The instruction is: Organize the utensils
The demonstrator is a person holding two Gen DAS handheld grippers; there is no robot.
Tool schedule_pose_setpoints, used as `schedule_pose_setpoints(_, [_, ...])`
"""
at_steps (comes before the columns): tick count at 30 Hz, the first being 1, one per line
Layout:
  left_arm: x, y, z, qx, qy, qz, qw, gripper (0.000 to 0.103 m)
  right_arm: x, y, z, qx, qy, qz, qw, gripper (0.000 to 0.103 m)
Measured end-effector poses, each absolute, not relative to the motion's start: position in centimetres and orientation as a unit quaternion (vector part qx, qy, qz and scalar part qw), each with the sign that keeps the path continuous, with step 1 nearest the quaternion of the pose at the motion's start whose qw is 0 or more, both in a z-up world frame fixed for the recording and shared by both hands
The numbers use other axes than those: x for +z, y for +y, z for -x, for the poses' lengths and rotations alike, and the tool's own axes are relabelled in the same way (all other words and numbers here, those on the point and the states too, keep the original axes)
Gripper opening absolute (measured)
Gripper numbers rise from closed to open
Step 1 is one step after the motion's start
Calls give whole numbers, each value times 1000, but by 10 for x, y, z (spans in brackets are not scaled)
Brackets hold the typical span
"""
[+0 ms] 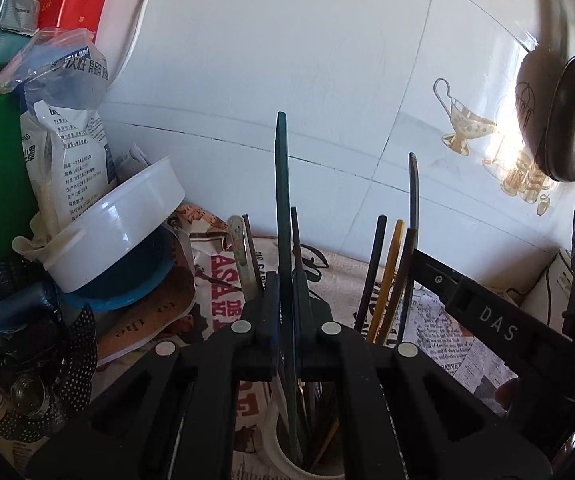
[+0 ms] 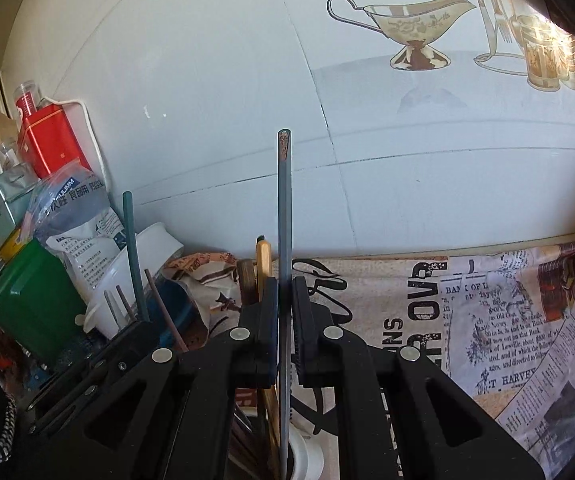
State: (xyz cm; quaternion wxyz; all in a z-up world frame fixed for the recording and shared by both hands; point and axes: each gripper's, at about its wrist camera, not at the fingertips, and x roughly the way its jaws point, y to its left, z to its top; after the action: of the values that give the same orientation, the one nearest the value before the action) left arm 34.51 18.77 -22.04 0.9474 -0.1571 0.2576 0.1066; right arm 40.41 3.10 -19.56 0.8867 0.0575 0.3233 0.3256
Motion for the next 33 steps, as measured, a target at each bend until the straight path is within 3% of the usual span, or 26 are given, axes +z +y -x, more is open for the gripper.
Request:
schedule_pose_setpoints(13, [-232,159,-327,72,372,129,916,4,-205,17,-374,372,423,41,825,7])
schedule_pose_setpoints(17, [-221,145,-311,88,384,108,913,5,-196,5,-365,389,435,67,810,11])
schedule_pose_setpoints(29, [-98,87,-197,139,272,93,948,37,-87,-86,-305,455,312,93,829,12])
schedule_pose_setpoints(33, [-51,62,-153,138,219,66,964,42,-48,-120,-276,474,263,66,838,12])
